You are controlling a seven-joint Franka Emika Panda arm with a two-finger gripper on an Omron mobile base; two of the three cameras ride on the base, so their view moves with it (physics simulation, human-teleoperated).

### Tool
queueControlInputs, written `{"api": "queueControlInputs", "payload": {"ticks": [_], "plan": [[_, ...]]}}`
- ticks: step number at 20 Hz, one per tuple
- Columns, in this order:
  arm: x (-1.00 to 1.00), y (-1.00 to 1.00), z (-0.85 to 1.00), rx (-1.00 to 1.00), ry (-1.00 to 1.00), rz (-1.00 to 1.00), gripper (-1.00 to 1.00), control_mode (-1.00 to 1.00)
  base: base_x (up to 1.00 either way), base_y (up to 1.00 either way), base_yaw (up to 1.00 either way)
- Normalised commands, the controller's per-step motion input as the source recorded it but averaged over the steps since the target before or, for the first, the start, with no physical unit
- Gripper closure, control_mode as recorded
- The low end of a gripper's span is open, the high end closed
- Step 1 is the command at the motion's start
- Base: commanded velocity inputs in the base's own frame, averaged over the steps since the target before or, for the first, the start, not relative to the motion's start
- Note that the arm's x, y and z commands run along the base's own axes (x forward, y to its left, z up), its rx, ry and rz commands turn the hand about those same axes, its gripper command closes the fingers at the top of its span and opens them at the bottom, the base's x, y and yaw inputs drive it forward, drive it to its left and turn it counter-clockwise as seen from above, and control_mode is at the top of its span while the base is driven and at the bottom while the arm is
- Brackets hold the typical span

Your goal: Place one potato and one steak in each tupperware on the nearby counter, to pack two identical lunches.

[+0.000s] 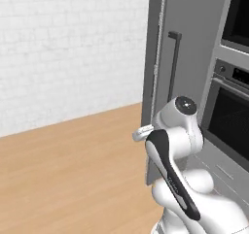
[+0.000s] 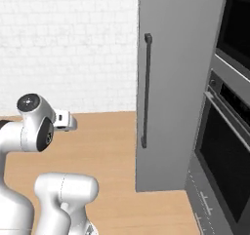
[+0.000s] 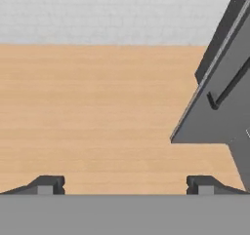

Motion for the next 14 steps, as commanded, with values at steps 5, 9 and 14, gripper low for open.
{"api": "queueControlInputs", "payload": {"ticks": [5,9,14], "plan": [[0.00,0.00,0.00,0.00,0.00,0.00,-1.00,1.00,0.92,0.98,0.24],[0.00,0.00,0.00,0.00,0.00,0.00,-1.00,1.00,1.00,0.84,0.11],[0.00,0.00,0.00,0.00,0.00,0.00,-1.00,1.00,0.69,-0.05,0.18]]}}
